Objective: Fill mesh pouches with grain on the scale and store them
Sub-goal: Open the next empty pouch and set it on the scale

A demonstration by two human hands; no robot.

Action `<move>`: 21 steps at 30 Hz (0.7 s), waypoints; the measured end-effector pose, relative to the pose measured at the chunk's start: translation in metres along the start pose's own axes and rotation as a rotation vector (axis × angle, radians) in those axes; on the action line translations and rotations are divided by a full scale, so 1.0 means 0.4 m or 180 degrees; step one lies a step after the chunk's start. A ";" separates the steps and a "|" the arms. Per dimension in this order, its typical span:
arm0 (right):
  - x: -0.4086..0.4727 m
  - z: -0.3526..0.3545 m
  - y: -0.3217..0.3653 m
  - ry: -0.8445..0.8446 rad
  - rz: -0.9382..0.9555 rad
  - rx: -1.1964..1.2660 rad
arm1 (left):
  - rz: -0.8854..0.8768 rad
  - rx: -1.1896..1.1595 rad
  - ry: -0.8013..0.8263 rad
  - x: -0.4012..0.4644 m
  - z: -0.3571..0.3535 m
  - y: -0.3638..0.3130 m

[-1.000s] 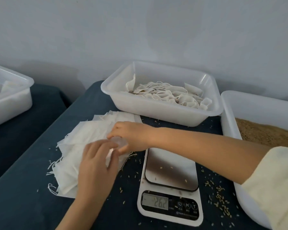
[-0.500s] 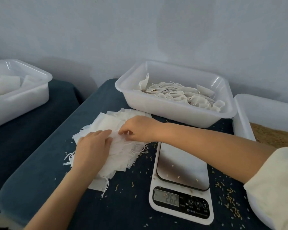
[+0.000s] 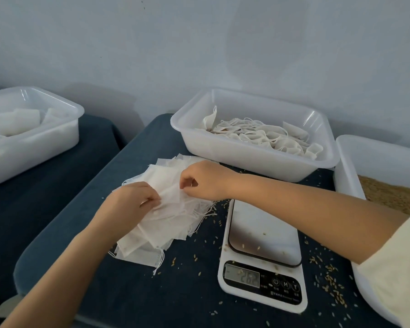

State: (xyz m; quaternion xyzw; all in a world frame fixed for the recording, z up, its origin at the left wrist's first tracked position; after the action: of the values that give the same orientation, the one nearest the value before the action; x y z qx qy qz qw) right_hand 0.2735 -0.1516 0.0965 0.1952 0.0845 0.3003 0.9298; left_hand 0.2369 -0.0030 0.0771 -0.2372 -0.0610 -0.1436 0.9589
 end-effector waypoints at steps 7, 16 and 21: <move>-0.031 0.062 0.005 -0.0621 -0.0099 0.0568 | 0.0700 -0.0886 -0.0342 0.053 0.085 0.041; -0.088 0.116 0.104 -0.0885 -0.0173 0.2627 | 0.0886 -0.2245 -0.1147 0.084 0.162 -0.104; -0.143 0.109 0.084 -0.0787 -0.0677 0.2383 | 0.0882 -0.2668 -0.0749 0.059 0.116 -0.188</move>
State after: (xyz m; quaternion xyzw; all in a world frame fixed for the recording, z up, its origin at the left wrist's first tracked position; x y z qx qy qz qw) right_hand 0.2217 -0.1742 0.1525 0.5450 0.0954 0.1253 0.8235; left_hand 0.2342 -0.0505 0.1553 -0.6253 -0.0738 0.0017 0.7769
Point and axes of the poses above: each hand's wrist, its own x-axis towards the middle knuckle, its own z-axis out of the back of the hand, y = z × x, the point moved 7 cm from there along x, towards the middle knuckle, and after that the axes turned 2 degrees about x, right-handed, at the moved point
